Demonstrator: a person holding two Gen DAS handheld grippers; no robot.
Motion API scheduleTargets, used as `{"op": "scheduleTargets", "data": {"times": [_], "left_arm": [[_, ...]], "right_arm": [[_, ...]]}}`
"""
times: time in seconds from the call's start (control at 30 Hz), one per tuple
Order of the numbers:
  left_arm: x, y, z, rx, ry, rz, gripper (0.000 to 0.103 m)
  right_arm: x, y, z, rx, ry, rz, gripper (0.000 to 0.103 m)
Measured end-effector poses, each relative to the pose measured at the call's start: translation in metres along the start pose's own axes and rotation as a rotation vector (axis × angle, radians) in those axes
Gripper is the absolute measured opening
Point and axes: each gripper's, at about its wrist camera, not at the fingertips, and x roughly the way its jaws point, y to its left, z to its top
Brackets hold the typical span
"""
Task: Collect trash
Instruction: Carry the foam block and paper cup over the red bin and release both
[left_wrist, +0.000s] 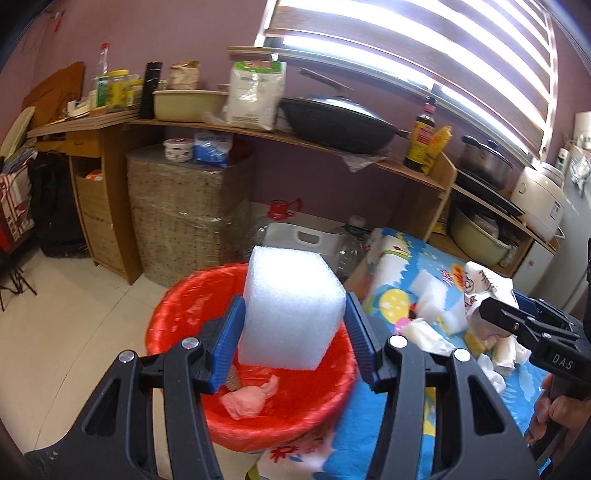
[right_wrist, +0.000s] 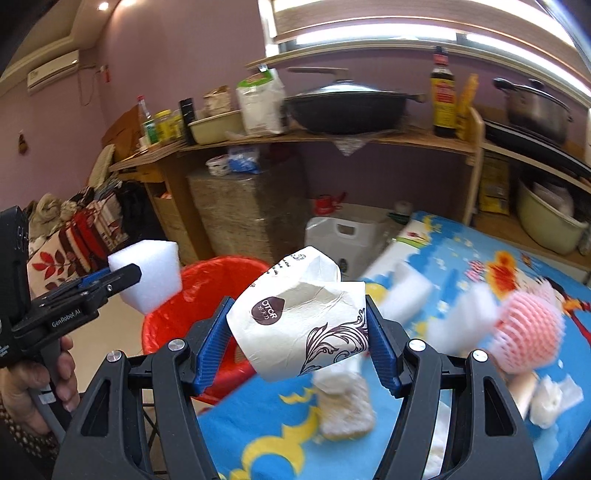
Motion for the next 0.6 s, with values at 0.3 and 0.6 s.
{"op": "scheduleTargets", "data": {"times": [0.3, 0.6], "left_arm": [[-0.001, 0.034, 0.003, -0.054, -0.005, 0.038, 0.053], [-0.001, 0.047, 0.004, -0.071, -0.013, 0.062, 0.053]], "right_arm": [[0.039, 0.045, 0.018, -0.049, 0.028, 0.082, 0.065], [0.066, 0.065, 0.025, -0.074, 0.046, 0.119, 0.066]]}}
